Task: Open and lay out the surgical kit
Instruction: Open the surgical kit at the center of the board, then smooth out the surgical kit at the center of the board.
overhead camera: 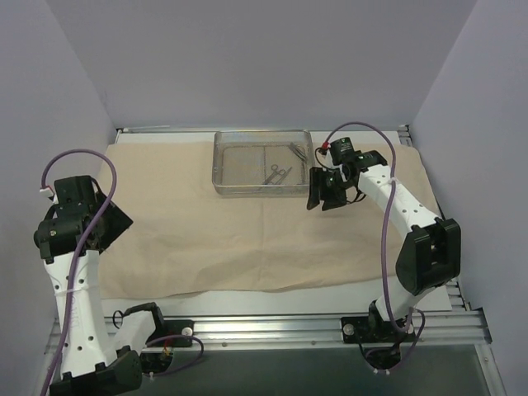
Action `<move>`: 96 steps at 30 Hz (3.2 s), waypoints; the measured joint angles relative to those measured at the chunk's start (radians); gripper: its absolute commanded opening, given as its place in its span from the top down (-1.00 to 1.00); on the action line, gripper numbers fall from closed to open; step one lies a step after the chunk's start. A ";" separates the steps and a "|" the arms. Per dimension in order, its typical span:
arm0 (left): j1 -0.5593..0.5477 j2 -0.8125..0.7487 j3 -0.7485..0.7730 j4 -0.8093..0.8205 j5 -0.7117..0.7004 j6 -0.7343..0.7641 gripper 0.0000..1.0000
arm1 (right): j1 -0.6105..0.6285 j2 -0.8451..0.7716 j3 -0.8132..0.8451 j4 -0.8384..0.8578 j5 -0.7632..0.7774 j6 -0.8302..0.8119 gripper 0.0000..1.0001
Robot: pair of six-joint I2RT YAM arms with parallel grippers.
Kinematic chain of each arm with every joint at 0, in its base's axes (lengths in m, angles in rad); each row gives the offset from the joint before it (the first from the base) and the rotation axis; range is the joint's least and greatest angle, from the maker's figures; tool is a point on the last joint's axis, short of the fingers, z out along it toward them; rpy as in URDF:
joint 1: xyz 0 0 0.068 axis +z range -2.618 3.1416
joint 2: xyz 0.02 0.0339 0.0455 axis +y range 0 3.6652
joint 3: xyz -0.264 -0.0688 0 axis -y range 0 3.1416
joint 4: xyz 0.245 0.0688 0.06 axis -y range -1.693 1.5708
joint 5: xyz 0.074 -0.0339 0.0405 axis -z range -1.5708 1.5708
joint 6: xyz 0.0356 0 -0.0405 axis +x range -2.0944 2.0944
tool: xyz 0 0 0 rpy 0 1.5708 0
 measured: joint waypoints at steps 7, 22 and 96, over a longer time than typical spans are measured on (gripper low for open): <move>0.000 0.109 0.042 -0.010 0.050 0.034 0.23 | -0.021 -0.009 -0.001 -0.012 0.000 -0.001 0.05; -0.106 0.662 0.163 0.220 0.274 0.076 0.53 | -0.272 -0.043 -0.122 -0.038 0.097 0.037 1.00; -0.099 0.931 0.198 0.422 0.439 0.223 0.15 | -0.794 0.266 -0.117 -0.006 0.682 0.225 -0.19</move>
